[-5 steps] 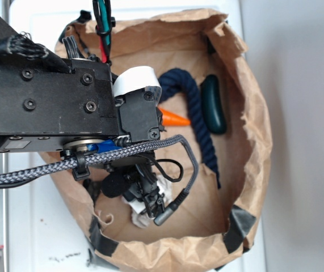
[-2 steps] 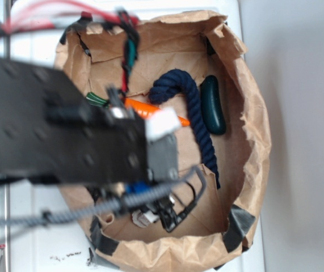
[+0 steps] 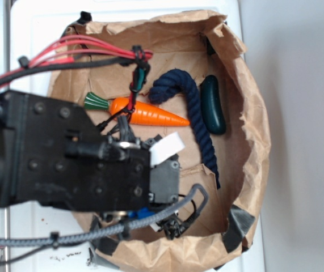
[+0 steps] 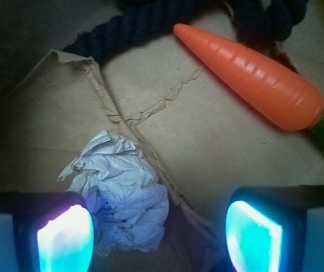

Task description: Grab the white paper.

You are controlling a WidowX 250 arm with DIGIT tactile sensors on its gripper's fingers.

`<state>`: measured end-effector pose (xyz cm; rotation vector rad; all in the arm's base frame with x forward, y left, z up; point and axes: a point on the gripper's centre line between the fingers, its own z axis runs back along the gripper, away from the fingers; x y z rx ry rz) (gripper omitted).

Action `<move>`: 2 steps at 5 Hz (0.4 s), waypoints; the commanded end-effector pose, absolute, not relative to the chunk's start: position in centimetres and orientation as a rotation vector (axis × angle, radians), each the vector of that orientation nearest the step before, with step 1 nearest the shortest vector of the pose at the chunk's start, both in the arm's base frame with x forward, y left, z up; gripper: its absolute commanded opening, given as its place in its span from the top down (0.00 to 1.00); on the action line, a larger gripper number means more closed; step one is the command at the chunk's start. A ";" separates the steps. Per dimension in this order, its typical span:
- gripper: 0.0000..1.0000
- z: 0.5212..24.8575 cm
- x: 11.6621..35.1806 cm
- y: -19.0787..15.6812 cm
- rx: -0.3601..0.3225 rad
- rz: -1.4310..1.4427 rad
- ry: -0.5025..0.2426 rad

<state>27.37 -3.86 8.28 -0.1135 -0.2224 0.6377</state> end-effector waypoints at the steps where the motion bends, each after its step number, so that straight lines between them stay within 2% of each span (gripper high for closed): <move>1: 0.00 8.5 28.2 -5.5 -0.154 0.619 -0.243; 2: 0.00 7.2 28.4 -7.0 -0.186 0.584 -0.239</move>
